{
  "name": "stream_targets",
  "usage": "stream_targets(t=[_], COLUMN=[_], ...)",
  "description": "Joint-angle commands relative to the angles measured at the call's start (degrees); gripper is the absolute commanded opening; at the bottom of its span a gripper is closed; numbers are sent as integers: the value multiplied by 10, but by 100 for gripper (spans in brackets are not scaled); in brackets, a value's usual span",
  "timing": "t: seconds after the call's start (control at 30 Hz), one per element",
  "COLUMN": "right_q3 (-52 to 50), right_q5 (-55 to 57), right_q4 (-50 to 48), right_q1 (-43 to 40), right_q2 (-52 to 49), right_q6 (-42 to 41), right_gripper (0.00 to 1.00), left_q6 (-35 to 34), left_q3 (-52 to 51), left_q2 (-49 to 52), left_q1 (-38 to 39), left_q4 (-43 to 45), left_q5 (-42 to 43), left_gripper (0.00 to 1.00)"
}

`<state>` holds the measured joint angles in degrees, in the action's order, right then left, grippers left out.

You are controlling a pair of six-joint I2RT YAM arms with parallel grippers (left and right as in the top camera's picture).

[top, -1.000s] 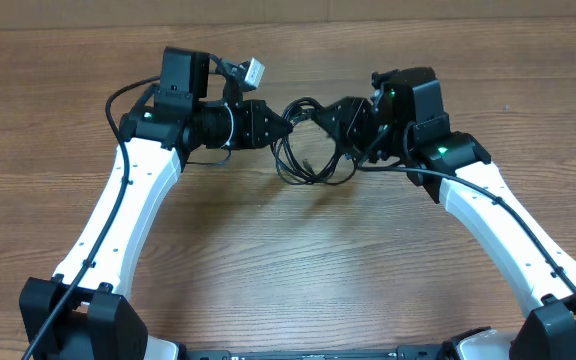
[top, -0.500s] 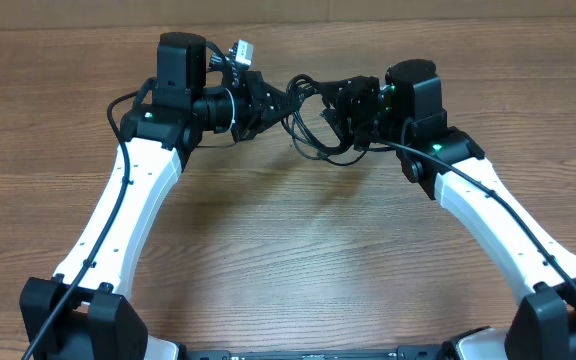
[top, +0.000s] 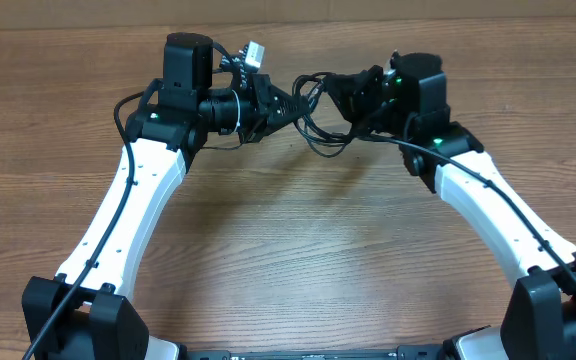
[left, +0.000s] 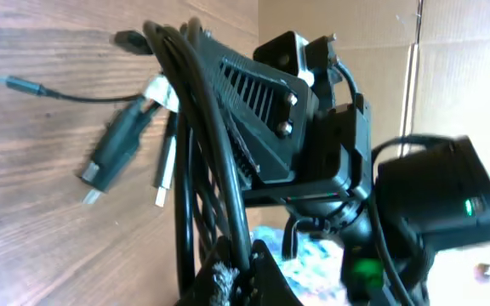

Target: Untangle cables

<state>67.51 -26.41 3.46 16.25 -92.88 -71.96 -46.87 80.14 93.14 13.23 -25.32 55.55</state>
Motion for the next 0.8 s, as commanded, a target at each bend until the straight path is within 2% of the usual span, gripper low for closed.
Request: stream_targets(t=[0.0,0.13,0.2,0.33,0.4,0.47,0.53,0.63,0.77], right_q3=[13,13,13,13,12,12,12,12,12], right_q5=[-125,-284,-342,-384,-361,-288,-194,-38,20], right_q4=[28,83,80,40,11,-20,-19,37,95], right_q1=[-60,-86,-86,-85,-87,-90,-94,-106,-163], right_q2=[12,31,34,34,34,34,34,34,34], right_q6=[143,207,209,177,156,120,111,109,109], right_gripper=[4,4,4,4,4,4,4,4,5], left_q6=[135,205,236,343,414,493,532,538,509], left_q3=[5,5,5,5,5,5,5,5,5], left_q2=[2,2,4,6,6,6,6,6,6], left_q1=[-22,-31,-26,-10,0,10,15,11,-9], left_q4=[-23,-92,-107,-116,-127,-150,-172,-200,-223], left_q5=[-31,-233,-292,-278,-245,-203,-165,-129,-121], left_gripper=[4,4,4,4,4,4,4,4,4])
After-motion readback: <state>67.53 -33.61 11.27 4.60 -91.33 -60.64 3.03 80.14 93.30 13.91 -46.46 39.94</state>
